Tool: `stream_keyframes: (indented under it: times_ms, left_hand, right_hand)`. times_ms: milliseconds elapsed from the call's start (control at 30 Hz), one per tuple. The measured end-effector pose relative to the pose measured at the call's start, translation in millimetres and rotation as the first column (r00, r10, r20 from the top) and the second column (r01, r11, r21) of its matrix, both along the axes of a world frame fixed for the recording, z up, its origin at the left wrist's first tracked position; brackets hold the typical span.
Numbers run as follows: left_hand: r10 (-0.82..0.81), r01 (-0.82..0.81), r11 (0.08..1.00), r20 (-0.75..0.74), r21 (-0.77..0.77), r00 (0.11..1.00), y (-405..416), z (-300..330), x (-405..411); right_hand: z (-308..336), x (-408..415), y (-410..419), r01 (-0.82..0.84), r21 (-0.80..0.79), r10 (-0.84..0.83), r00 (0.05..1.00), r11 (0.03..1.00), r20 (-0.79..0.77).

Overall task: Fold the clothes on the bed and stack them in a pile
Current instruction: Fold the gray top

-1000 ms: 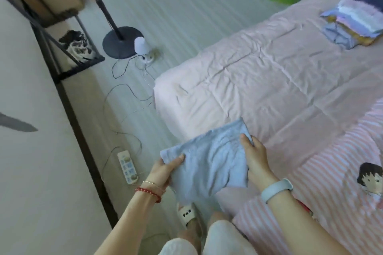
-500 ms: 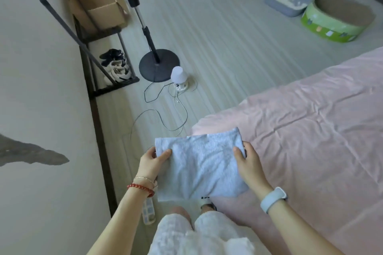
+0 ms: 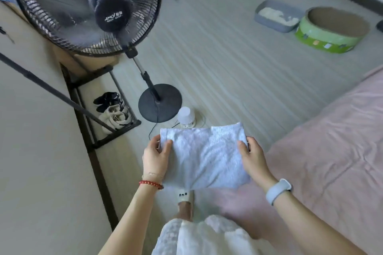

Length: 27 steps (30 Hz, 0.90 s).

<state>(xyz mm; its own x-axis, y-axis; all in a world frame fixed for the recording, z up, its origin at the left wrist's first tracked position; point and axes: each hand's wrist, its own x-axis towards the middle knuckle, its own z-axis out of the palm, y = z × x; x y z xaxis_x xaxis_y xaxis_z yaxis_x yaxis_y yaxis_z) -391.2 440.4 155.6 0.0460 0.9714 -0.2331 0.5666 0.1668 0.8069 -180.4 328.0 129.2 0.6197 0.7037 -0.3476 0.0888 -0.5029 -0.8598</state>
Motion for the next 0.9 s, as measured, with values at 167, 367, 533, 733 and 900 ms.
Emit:
stream_keyframes:
  times_ms: [167,367,533,733,900]
  left_hand:
    - [-0.126,0.125,0.992,-0.092,-0.011,0.988,92.2,3.7,32.2]
    - [-0.429,0.425,0.902,-0.063,-0.070,0.901,164.9,1.9,150.6]
    - [-0.631,0.629,0.773,0.007,-0.080,0.776,196.9,-1.4,298.1]
    - [-0.814,0.818,0.570,0.078,-0.082,0.575,197.9,8.4,502.9]
    - [-0.932,0.936,0.349,0.090,-0.039,0.351,174.0,28.7,646.7]
  right_hand:
    - [15.4,12.5,68.6,0.109,-0.013,-0.109,0.994,0.994,-0.010]
    - [19.2,80.4,86.9,0.385,-0.024,-0.386,0.922,0.923,-0.023]
    - [20.0,180.5,87.2,0.601,-0.065,-0.601,0.799,0.797,0.023]
    - [32.8,316.8,71.8,0.788,-0.041,-0.789,0.615,0.614,-0.007]
    - [47.8,400.8,49.3,0.919,-0.017,-0.919,0.394,0.394,-0.004]
